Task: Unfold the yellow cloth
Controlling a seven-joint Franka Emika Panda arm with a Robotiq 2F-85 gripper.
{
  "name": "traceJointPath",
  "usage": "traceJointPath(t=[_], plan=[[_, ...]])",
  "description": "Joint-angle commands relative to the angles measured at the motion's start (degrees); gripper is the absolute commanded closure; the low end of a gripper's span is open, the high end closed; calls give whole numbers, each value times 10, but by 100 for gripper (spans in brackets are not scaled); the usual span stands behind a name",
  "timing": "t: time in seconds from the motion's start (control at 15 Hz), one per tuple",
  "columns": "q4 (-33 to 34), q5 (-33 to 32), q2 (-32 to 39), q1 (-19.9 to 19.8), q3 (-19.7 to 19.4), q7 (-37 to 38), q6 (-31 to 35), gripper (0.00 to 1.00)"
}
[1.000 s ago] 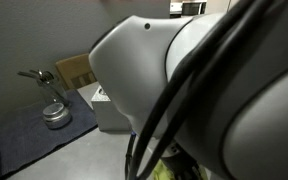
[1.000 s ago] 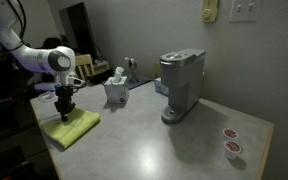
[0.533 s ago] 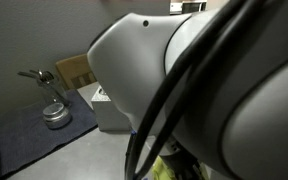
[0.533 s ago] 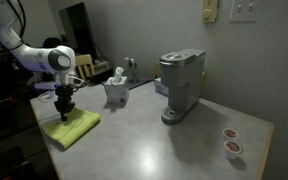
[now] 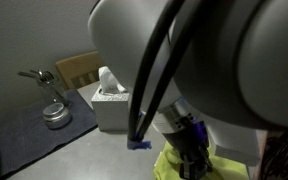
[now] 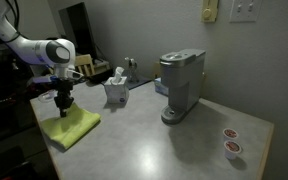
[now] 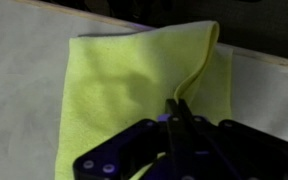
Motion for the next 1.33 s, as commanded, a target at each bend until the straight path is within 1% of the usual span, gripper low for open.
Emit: traceJointPath(t=[0.0, 0.73, 1.27], plan=[[-28, -13, -35, -11, -11, 13, -18, 99], [-56, -12, -50, -59, -51, 13, -29, 99], [-59, -21, -67, -81, -70, 15, -64, 99]])
